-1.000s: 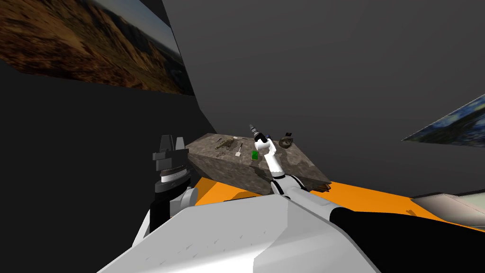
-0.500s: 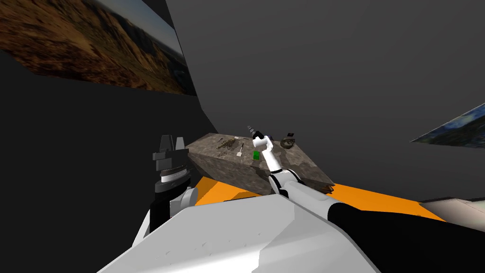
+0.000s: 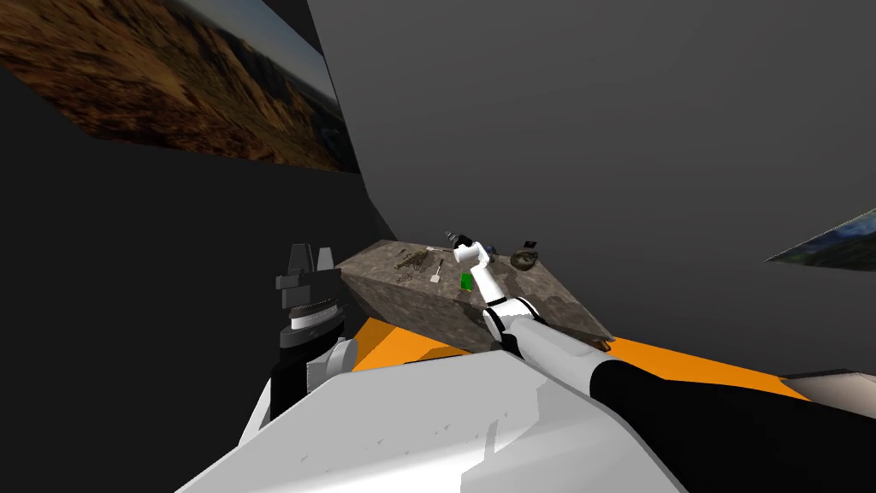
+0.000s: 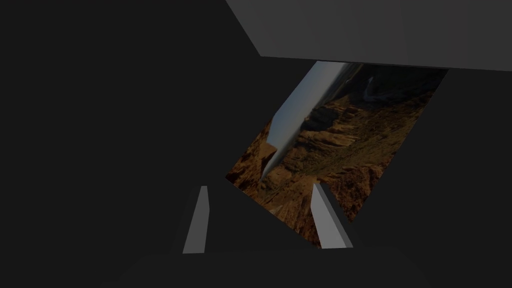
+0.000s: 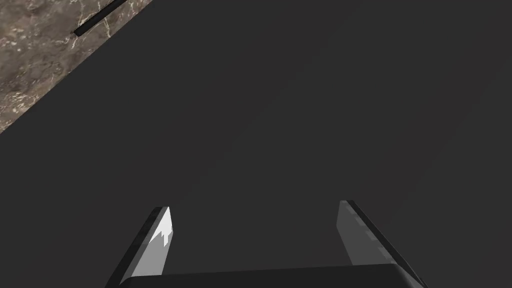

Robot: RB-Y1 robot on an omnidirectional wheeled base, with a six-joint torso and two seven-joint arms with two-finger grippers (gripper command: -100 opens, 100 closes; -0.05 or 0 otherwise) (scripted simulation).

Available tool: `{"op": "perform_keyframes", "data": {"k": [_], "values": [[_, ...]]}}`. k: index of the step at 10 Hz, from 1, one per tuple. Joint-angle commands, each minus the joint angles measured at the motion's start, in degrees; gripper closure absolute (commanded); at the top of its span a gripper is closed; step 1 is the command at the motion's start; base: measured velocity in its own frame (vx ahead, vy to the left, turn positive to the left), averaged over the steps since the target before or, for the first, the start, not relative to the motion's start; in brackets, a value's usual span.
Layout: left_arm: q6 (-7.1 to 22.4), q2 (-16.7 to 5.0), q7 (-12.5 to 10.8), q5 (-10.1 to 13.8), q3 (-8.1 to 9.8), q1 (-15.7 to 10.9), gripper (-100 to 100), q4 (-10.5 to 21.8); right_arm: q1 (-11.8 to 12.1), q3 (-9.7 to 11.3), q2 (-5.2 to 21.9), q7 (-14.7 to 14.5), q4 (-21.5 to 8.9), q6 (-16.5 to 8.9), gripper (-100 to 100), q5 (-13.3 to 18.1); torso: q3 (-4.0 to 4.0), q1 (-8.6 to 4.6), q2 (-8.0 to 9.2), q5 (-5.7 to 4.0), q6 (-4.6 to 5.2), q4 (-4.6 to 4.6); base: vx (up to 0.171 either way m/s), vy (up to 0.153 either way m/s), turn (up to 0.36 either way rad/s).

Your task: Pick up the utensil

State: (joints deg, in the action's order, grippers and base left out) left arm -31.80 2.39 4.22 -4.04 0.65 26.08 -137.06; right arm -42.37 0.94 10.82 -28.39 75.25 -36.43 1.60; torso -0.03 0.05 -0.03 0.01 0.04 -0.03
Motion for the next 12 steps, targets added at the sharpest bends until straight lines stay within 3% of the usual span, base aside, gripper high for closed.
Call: {"op": "perform_keyframes", "data": {"k": [1,2,3,5,6,8,9,10,11,12], "values": [[0.00,0.00,0.00,0.00,0.00,0.00,0,0.00,-2.62,0.30,0.24,-1.78,-2.86,-2.86,-100,-0.70,0.00,0.00,0.00,0.00,0.00,0.00,0.007,0.019,0.087],[0.00,0.00,0.00,0.00,0.00,0.00,0,0.00,-2.62,0.30,0.24,-1.78,-4.50,-2.91,-100,-0.70,0.00,0.04,0.00,0.01,-0.03,0.01,0.011,0.021,0.051],[0.00,0.00,0.00,0.00,0.00,0.00,0,0.00,-4.65,0.64,0.38,-3.50,-6.44,-5.13,-100,-1.38,0.00,0.05,-0.01,0.01,0.00,0.00,0.015,0.034,0.093],[0.00,0.00,0.00,0.00,0.00,0.00,0,0.00,-4.65,0.64,0.38,-3.50,-9.00,-5.66,-100,-1.38,-0.01,0.08,-0.02,0.02,0.00,-0.01,0.012,0.022,0.016],[0.00,0.00,0.00,0.00,0.00,0.00,0,0.00,-6.48,0.98,0.54,-5.17,-10.39,-8.30,-100,-2.11,0.00,0.01,0.00,0.00,0.01,0.00,0.016,0.022,0.085],[0.00,0.00,0.00,0.00,0.00,0.00,0,0.00,-6.48,0.98,0.54,-5.17,-13.00,-8.30,-100,-2.11,-0.01,0.04,-0.02,0.01,0.00,-0.01,0.010,0.013,0.031],[0.00,0.00,0.00,0.00,0.00,0.00,0,0.00,-8.13,1.32,0.69,-6.81,-15.12,-10.85,-100,-2.88,0.01,-0.01,0.01,0.00,0.01,0.01,0.010,0.020,0.070],[0.00,0.00,0.00,0.00,0.00,0.00,0,0.00,-8.13,1.32,0.69,-6.81,-16.91,-10.85,-100,-2.88,0.00,0.03,0.00,0.01,-0.01,0.00,0.014,0.021,0.063],[0.00,0.00,0.00,0.00,0.00,0.00,0,0.00,-9.62,1.66,0.83,-8.39,-18.77,-13.23,-100,-3.67,0.00,0.04,-0.01,0.01,0.00,0.00,0.021,0.032,0.105],[0.00,0.00,0.00,0.00,0.00,0.00,0,0.00,-9.62,1.66,0.83,-8.39,-20.78,-13.28,-100,-3.67,-0.02,0.08,-0.03,0.02,-0.01,0.00,0.020,0.023,0.054]]}}
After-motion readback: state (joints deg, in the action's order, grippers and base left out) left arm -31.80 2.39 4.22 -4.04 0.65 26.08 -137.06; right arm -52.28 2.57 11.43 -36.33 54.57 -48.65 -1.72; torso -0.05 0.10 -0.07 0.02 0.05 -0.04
